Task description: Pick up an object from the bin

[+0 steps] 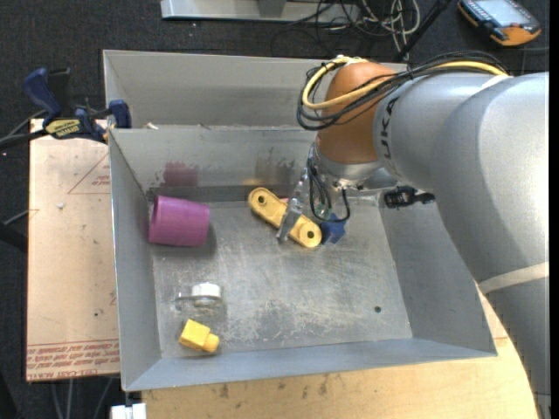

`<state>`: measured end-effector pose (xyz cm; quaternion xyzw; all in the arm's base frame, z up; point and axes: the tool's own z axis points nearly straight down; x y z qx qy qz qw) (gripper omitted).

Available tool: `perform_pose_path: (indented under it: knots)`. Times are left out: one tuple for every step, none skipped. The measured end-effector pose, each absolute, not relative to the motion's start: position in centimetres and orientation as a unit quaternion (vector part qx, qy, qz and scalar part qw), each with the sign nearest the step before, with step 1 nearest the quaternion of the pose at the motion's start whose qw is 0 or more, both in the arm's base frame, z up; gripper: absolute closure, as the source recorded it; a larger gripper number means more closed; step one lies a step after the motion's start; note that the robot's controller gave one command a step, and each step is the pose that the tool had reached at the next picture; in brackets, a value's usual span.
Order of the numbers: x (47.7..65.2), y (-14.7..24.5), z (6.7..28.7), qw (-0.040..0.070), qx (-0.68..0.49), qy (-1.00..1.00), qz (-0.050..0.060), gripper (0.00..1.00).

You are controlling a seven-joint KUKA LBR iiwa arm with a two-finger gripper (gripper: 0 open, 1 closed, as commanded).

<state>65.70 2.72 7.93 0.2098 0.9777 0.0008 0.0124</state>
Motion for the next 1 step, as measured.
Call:
perform_pose_path:
  knots:
    - [65.69, 2.73, 7.93, 0.012, 0.210, 0.978, 0.001, 1.00]
